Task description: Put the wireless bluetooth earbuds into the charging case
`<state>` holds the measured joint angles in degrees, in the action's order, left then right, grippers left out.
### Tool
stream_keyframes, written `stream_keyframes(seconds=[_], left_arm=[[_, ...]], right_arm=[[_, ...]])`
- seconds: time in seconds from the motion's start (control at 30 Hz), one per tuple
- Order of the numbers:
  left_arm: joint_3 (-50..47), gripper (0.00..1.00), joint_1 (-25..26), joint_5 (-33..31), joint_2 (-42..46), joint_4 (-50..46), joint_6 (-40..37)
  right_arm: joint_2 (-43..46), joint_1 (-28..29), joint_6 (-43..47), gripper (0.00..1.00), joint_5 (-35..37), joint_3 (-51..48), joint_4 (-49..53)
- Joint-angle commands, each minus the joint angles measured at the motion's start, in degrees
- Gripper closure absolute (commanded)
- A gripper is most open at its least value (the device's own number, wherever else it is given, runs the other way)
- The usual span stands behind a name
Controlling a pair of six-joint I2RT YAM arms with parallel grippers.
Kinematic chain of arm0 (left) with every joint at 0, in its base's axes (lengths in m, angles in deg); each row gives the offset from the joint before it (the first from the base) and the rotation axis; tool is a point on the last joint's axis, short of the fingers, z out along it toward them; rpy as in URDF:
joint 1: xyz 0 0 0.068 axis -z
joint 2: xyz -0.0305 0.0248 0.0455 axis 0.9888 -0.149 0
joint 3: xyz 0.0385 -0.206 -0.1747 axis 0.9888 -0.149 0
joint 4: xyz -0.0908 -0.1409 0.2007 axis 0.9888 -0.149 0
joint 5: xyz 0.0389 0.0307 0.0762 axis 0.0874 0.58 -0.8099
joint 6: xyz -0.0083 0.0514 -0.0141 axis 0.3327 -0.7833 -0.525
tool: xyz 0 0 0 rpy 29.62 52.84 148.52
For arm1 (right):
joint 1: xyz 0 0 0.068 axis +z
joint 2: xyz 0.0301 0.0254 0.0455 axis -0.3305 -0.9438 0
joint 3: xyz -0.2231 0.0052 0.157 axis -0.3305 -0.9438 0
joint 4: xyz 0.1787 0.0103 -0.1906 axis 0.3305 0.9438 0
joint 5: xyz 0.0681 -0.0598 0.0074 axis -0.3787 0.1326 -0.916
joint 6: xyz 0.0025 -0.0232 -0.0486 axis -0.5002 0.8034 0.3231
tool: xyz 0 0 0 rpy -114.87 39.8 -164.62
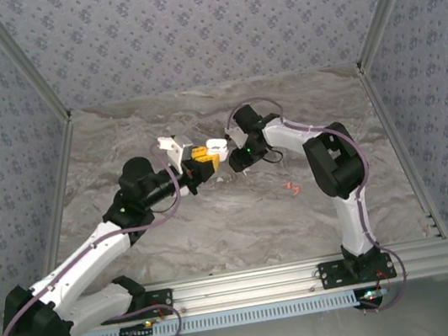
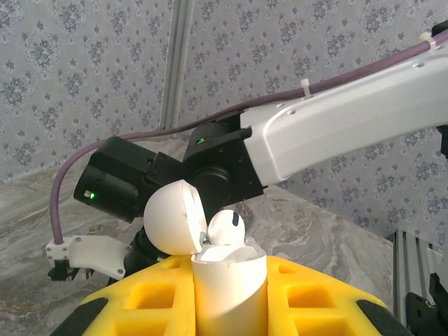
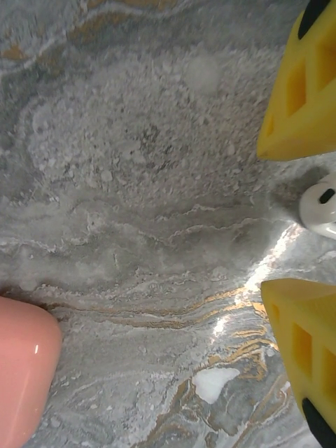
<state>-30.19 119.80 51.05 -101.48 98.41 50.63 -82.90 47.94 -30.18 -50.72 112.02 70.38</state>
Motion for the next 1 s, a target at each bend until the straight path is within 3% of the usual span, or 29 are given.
stream_keyframes(seconds=[0.0, 0.27, 0.97], left_arm=[[-0.07, 1.00, 0.30, -0.19, 1.25, 1.19, -0.16], [-0.01, 1.00, 0.30, -0.01, 1.21, 0.96, -0.16], [1.37, 1.00, 0.32, 1.11, -0.41, 0.64, 0.00]], right_arm=[[-1.87, 0.79, 1.76, 0.51, -0.25, 2.30, 2.78], [-1.31, 0.88, 3.63, 0.55, 1.65, 1.29, 7.20], [2.85, 0.35, 3.86, 0.65, 0.30, -2.97, 6.90]])
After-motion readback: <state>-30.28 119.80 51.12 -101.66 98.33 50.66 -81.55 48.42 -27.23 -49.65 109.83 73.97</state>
